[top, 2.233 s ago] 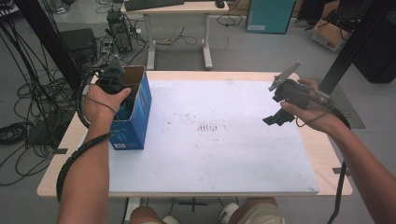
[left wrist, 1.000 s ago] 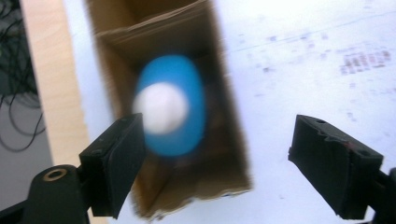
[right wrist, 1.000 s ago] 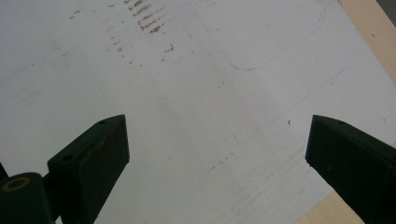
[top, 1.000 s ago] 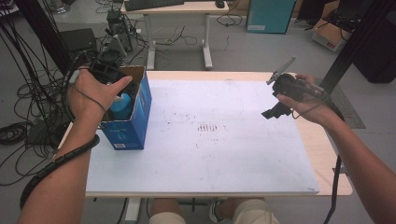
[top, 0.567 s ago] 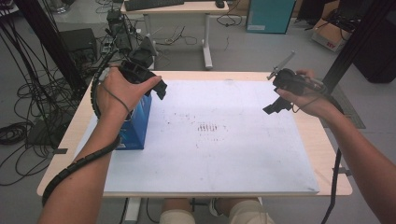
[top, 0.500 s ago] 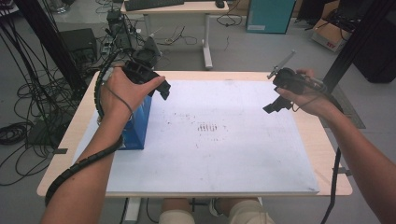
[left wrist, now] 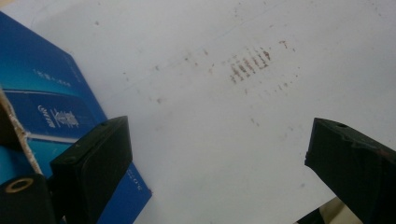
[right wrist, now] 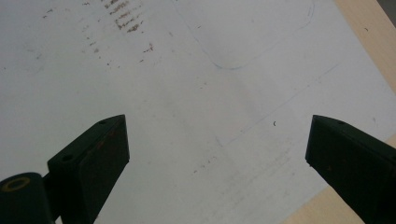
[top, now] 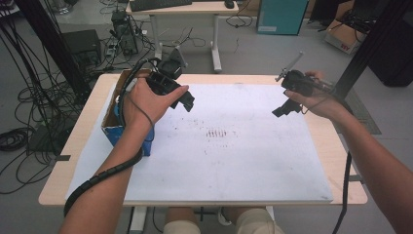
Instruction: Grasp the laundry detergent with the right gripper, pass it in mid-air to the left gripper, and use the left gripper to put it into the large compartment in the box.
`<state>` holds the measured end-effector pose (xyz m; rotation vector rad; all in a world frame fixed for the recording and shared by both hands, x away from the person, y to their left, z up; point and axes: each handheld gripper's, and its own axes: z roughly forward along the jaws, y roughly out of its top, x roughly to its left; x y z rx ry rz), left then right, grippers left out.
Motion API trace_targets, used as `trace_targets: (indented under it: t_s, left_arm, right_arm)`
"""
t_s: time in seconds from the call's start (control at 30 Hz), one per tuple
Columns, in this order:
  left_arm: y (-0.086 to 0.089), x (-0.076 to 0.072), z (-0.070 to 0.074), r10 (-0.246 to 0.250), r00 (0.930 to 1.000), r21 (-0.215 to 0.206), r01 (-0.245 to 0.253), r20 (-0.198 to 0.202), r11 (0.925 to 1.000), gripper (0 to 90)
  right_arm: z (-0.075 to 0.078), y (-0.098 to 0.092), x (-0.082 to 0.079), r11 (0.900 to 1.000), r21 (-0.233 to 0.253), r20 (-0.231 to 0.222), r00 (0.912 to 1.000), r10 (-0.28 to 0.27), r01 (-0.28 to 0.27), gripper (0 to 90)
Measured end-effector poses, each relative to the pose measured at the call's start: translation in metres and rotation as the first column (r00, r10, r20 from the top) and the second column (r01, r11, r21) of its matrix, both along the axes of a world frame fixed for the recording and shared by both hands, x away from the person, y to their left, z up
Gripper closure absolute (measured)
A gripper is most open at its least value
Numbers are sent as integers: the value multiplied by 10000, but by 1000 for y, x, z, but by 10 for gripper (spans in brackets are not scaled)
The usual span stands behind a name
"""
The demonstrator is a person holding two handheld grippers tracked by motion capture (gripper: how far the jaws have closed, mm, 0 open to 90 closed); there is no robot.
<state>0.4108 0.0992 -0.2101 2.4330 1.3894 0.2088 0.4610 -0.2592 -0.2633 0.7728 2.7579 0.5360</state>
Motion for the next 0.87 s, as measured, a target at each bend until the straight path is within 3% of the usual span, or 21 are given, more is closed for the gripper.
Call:
trace_targets:
  t_s: [0.77,0.87]
  left_arm:
    - [-13,-6,-2,-420,9991,35,420,101,9991,71]
    - [-12,-7,-2,-490,9985,29,490,251,9988,70]
  right_arm:
    - [0,0,-2,10000,-73,-1,10000,13,-13,62]
    - [-1,0,-2,9999,-110,-29,10000,50,-51,62]
